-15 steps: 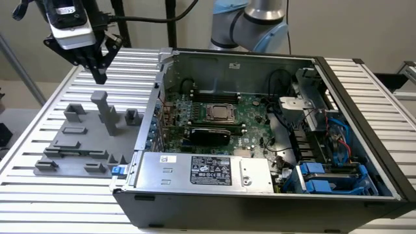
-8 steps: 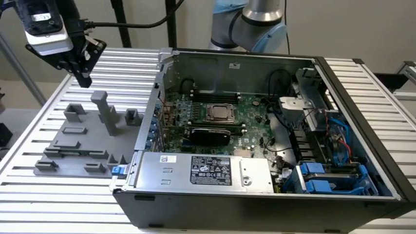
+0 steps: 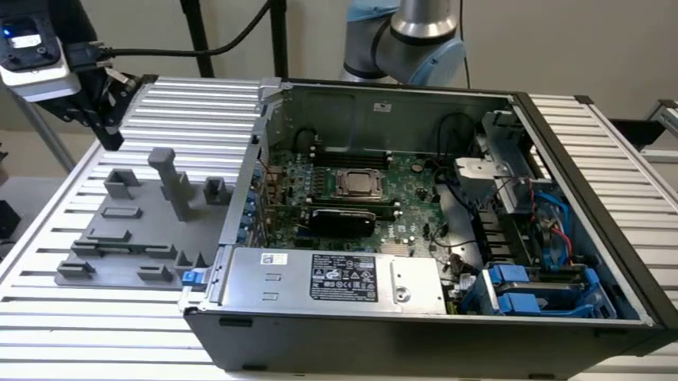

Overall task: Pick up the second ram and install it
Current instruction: 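Reach for the second ram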

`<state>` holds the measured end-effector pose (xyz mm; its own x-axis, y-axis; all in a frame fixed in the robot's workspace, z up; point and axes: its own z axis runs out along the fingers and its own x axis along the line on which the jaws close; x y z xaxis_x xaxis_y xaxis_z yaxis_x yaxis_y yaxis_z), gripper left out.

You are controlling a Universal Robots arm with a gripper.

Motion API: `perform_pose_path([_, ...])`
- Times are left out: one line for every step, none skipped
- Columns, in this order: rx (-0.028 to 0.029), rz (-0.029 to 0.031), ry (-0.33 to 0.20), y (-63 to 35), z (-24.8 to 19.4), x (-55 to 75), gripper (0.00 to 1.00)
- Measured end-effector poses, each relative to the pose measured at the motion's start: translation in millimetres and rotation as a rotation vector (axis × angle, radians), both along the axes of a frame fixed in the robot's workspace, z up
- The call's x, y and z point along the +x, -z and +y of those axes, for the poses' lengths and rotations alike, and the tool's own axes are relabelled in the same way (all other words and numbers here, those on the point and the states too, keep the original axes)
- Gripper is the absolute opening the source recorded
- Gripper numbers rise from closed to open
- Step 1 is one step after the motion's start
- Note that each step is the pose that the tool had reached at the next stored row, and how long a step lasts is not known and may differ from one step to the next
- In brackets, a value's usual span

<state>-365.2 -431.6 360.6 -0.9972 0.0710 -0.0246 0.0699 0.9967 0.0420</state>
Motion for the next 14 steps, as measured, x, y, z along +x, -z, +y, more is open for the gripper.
perform_pose_path([0.0, 0.0008, 0.0, 1.2, -0.7, -2.4, 0.0])
perform_pose_path([0.0, 0.0021, 0.0, 2.3, -1.6, -4.4, 0.0])
perform_pose_path([0.0001, 0.0036, 0.0, 3.5, -2.7, -5.9, 0.0])
perform_pose_path([0.0, 0.0057, 0.0, 4.5, -3.9, -7.1, 0.0])
perform_pose_path([0.0, 0.0079, 0.0, 5.5, -5.2, -8.2, 0.0])
perform_pose_path([0.0, 0.0105, 0.0, 6.5, -6.5, -9.0, 0.0])
perform_pose_path([0.0, 0.0134, 0.0, 7.6, -8.1, -9.8, 0.0])
perform_pose_path([0.0, 0.0163, 0.0, 8.6, -9.6, -10.4, 0.0])
perform_pose_path([0.0001, 0.0193, 0.0, 9.6, -11.1, -11.0, 0.0])
perform_pose_path([0.0, 0.0222, 0.0, 10.6, -12.6, -11.5, 0.0])
perform_pose_path([0.0, 0.0251, 0.0, 11.6, -14.1, -12.0, 0.0])
perform_pose_path([0.0001, 0.0283, -0.001, 12.7, -15.4, -12.4, 0.0])
perform_pose_path([0.0001, 0.0307, -0.002, 13.9, -16.3, -12.7, 0.0])
perform_pose_path([0.0, 0.0329, -0.004, 15.1, -17.2, -13.2, 0.0])
